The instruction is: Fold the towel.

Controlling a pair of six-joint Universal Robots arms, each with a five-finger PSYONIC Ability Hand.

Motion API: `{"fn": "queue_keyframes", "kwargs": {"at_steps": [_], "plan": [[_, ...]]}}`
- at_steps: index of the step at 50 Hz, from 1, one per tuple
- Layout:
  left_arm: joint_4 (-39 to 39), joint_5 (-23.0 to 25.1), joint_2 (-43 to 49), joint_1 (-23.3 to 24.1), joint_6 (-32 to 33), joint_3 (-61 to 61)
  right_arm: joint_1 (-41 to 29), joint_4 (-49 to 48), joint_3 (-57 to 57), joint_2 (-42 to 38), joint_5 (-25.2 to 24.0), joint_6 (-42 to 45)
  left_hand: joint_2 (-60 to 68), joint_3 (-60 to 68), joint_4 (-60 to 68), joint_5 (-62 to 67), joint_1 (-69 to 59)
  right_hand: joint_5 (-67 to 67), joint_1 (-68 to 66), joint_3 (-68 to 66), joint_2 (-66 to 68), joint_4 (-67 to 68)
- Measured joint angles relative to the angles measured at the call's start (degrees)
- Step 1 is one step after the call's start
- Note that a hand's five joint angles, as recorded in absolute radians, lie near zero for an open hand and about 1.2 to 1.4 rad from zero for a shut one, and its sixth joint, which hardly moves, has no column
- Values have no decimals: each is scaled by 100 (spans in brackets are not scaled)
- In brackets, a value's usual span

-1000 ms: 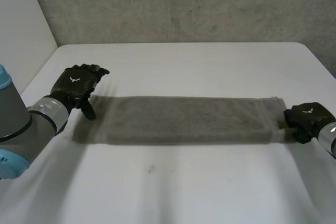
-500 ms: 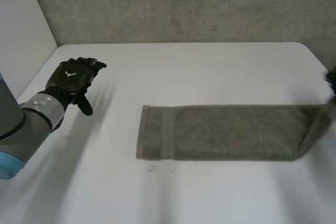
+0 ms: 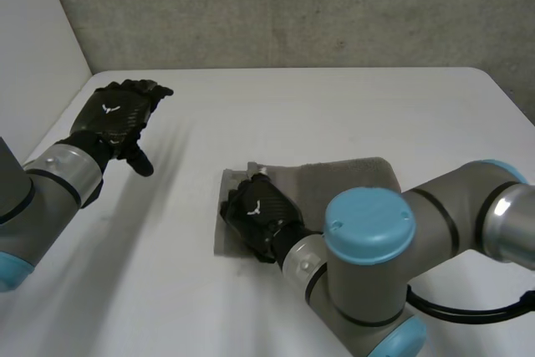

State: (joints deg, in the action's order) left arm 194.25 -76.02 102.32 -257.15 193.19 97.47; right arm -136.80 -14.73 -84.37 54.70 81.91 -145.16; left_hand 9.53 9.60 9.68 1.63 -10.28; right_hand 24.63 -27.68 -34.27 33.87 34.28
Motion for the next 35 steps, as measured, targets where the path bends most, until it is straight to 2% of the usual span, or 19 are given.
{"fn": "queue_keyframes", "kwargs": {"at_steps": [2, 4, 6, 14, 16, 18, 19, 26, 28, 32, 33, 34, 35], "plan": [[59, -1, 49, 55, 3, -16, -4, 15, 19, -23, 21, -21, 0, 0, 0, 0, 0, -1258, 938, 1349, -1310, -1278], [141, -5, 139, 160, 3, -64, 71, 49, -2, 55, 42, -80, 0, 0, 0, 0, 0, -1976, 1490, 2049, -1935, -2030], [208, -14, 254, 291, 1, -144, 110, 60, -18, 95, 48, -106, 0, 0, 0, 0, 0, -2031, 1535, 2147, -1995, -2083], [301, -59, 824, 1002, -13, -668, 1601, 514, -729, 1194, -140, -1062, 14, 12, 11, 0, 0, -2097, 1556, 2208, -2044, -2098], [299, -63, 898, 1095, -15, -736, 1763, 567, -817, 1284, -195, -1142, 15, 13, 11, 0, 0, -2097, 1556, 2208, -2044, -2098], [298, -84, 1107, 1338, -21, -912, 2111, 685, -1023, 1454, -356, -1272, 15, 13, 11, 0, 0, -2097, 1556, 2208, -2044, -2098], [296, -124, 1287, 1517, -23, -1035, 2520, 805, -1288, 1616, -586, -1353, 15, 13, 11, 0, 0, -2098, 1556, 2208, -2044, -2098], [284, -467, 1930, 1983, 2, -1296, 3630, 913, -2174, 1941, -1337, -1313, 16, 13, 12, 0, 0, -2092, 1548, 2184, -2038, -2091], [279, -583, 2071, 2064, 14, -1304, 3842, 898, -2362, 1972, -1468, -1245, 16, 13, 11, 0, 0, -1459, 1067, 1461, -1417, -1434], [254, -847, 2349, 2227, 38, -1231, 4185, 788, -2670, 1975, -1627, -943, 16, 13, 11, 0, 0, 1582, -1715, -1767, 1843, 1769], [254, -847, 2349, 2227, 38, -1231, 4185, 788, -2670, 1975, -1627, -943, 16, 13, 11, 0, 0, 1582, -1715, -1767, 1843, 1769], [241, -939, 2401, 2280, 43, -1154, 4233, 679, -2717, 1960, -1626, -764, 16, 13, 11, 0, 0, 2777, -2496, -3045, 3115, 3025], [239, -961, 2406, 2295, 44, -1126, 4238, 642, -2721, 1955, -1619, -712, 15, 13, 11, 0, 0, 2914, -2536, -3160, 3221, 3180]]}}
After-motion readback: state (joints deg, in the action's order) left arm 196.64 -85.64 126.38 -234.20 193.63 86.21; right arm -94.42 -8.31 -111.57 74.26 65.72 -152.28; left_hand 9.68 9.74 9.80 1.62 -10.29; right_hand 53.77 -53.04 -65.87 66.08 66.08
